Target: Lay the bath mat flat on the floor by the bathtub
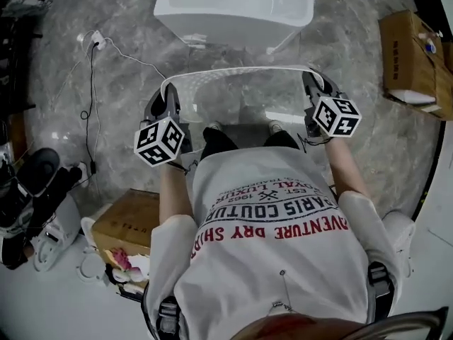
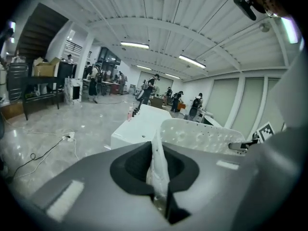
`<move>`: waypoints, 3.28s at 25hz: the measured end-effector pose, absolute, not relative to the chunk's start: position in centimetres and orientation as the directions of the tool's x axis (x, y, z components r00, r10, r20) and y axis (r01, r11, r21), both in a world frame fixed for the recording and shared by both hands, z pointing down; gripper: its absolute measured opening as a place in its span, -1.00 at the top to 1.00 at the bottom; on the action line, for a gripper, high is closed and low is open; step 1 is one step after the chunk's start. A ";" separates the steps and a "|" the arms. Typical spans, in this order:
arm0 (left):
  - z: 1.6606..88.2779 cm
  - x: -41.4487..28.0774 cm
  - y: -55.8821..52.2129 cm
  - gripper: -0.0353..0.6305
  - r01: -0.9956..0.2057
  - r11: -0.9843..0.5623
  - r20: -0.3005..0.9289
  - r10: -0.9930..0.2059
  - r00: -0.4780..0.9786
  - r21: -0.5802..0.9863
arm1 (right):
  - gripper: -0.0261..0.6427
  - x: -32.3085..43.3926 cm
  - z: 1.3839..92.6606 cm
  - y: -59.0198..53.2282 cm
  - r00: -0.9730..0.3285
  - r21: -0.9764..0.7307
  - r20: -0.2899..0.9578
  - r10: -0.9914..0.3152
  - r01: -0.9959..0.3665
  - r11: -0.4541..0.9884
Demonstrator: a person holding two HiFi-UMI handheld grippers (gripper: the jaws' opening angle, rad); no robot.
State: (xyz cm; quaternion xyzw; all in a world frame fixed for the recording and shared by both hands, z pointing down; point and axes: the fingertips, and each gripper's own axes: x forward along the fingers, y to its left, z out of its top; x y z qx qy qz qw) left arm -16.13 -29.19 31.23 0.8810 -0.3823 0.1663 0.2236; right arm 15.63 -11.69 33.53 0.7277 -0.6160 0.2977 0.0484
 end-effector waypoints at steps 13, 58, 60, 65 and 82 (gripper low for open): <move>34.5 -18.8 -38.3 0.84 -0.582 -0.773 0.511 -0.403 0.759 0.255 | 0.88 8.0 36.4 -14.0 0.262 -0.267 0.560 -0.786 -0.841 -0.470; 82.1 -4.8 -49.9 0.84 -0.346 -0.928 0.369 -0.371 0.852 -0.135 | 0.88 24.2 84.0 -27.1 0.233 0.077 0.476 -0.848 -0.972 -0.223; 84.2 -5.0 -49.9 0.84 -0.334 -0.933 0.395 -0.359 0.846 -0.133 | 0.88 23.8 86.1 -26.9 0.216 0.067 0.500 -0.839 -0.975 -0.212; 88.0 -7.3 -49.4 0.84 -0.335 -0.940 0.409 -0.330 0.851 -0.062 | 0.86 21.5 89.2 -25.3 0.130 -0.053 0.494 -0.860 -0.982 -0.179; 98.8 -11.7 -40.6 0.84 -0.244 -0.962 0.607 -0.119 0.786 0.126 | 0.79 16.9 100.8 -17.9 -0.077 -0.187 0.717 -0.693 -0.979 -0.085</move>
